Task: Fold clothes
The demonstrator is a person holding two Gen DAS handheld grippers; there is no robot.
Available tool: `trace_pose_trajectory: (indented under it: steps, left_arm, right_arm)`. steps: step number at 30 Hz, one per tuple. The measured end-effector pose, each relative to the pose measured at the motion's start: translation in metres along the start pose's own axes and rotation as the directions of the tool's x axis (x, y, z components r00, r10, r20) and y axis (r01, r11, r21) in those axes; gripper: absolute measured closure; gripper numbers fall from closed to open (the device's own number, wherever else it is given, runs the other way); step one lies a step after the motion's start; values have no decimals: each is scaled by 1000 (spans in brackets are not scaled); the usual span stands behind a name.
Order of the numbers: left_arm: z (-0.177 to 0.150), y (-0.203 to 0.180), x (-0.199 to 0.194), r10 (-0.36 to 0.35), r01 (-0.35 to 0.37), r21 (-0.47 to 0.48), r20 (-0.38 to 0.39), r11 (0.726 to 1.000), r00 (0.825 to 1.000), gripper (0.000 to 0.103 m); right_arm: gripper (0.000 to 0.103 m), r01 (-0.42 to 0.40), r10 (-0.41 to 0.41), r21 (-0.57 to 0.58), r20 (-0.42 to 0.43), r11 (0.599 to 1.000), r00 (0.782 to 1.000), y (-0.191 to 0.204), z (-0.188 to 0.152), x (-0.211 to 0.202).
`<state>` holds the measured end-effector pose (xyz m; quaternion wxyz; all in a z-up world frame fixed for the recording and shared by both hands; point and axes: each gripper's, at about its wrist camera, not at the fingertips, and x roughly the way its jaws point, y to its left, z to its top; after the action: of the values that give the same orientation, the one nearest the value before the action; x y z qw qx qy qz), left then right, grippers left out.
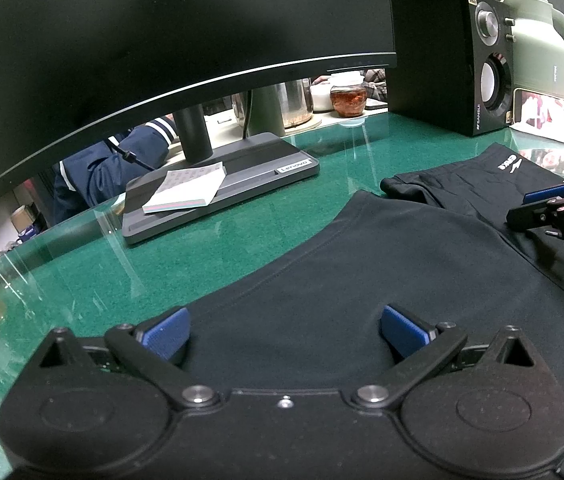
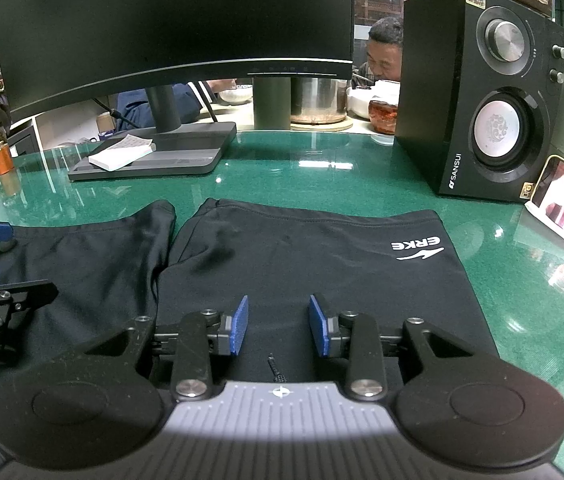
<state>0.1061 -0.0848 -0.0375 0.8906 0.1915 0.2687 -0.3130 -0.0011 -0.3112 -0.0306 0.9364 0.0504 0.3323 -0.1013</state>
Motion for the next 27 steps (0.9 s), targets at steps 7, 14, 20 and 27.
trace_pose_trajectory:
  steps: [7,14,20,27]
  left_arm:
    - [0,1,0,-1,1,1,0,1000,1000,0]
    - [0,1,0,-1,1,1,0,1000,1000,0]
    - [0,1,0,1,-1,3,1,1000,1000,0]
    - [0,1,0,2,-2,5,2,1000,1000,0]
  right_arm:
    - [68,-2,2,-1,0,1000,1000,0,0,0]
    - [68,-3,3,-2,0,1000,1000,0,0,0]
    - [68,-4,4,-2,-1,1000,1000,0,0,0]
    - [67,-6,6,-4,-1,1000,1000,0,0,0]
